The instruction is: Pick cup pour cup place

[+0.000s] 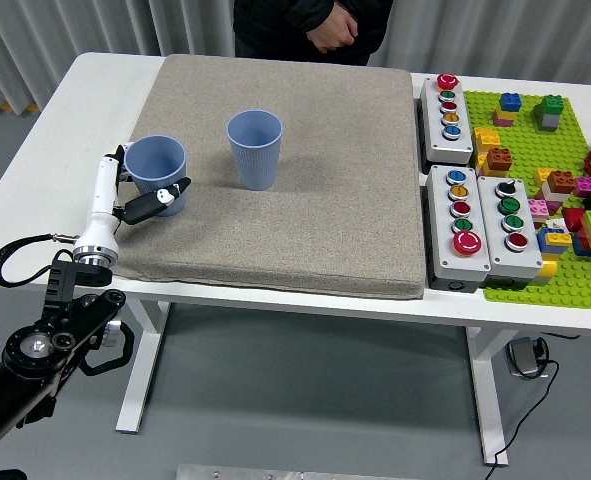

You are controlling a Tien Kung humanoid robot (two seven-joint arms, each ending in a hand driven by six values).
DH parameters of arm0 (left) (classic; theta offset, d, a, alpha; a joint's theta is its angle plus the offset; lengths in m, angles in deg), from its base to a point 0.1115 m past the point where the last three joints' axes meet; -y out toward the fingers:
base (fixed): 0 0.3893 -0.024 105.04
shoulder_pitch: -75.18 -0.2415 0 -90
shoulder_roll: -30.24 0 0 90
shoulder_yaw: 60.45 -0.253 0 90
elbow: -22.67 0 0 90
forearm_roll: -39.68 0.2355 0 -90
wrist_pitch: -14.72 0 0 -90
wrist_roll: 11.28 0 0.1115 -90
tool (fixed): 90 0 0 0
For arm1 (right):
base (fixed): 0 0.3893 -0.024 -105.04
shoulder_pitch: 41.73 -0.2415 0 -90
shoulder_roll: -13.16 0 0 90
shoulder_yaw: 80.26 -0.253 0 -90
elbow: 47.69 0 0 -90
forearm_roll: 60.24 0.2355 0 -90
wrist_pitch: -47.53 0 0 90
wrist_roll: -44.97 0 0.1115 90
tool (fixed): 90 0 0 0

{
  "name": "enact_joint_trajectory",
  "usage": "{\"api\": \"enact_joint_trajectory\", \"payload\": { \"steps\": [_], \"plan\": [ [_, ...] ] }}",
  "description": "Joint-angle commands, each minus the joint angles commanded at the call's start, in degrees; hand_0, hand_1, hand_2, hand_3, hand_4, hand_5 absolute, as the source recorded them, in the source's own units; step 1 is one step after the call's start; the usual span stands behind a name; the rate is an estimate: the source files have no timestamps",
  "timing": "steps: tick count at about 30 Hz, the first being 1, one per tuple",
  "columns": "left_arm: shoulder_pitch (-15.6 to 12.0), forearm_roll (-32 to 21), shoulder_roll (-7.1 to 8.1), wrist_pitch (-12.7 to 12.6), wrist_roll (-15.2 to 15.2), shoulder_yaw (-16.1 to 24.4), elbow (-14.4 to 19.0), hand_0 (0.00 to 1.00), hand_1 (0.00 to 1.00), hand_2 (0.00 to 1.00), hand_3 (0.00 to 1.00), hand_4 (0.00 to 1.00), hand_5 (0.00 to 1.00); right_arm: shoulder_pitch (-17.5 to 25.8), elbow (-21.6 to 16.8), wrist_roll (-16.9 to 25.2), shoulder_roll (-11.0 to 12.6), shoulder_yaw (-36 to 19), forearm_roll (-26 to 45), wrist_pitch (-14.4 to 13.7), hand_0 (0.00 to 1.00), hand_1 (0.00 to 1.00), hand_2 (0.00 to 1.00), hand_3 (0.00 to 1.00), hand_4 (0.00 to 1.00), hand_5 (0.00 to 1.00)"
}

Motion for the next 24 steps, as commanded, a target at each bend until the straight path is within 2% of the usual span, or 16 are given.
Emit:
{"api": "enact_joint_trajectory", "payload": {
  "steps": [4,5,23,24],
  "plan": [
    [0.1,0.7,-0.06,0.3,-0.1,0.3,0.1,0.506,0.52,0.56,0.588,0.845,0.111,-0.1,0.0,0.0,0.0,0.0,0.1,0.0,0.7,0.71,0.694,0.647,0.121,0.329],
    [0.1,0.7,-0.06,0.3,-0.2,0.3,0.1,0.541,0.571,0.647,0.66,0.874,0.177,-0.1,0.0,0.0,0.0,0.0,0.1,0.0,0.7,0.71,0.694,0.646,0.12,0.33],
    [0.3,2.7,-0.27,0.8,-1.1,1.9,0.5,0.562,0.6,0.704,0.706,0.913,0.231,-0.1,0.0,0.0,0.0,-0.4,-0.3,0.0,0.7,0.71,0.693,0.646,0.115,0.325],
    [0.3,2.8,-0.27,0.9,-1.2,2.0,0.5,0.57,0.623,0.751,0.753,0.935,0.263,-0.2,0.0,0.1,0.0,-0.4,-0.3,0.0,0.7,0.71,0.692,0.646,0.114,0.32]
  ]
}}
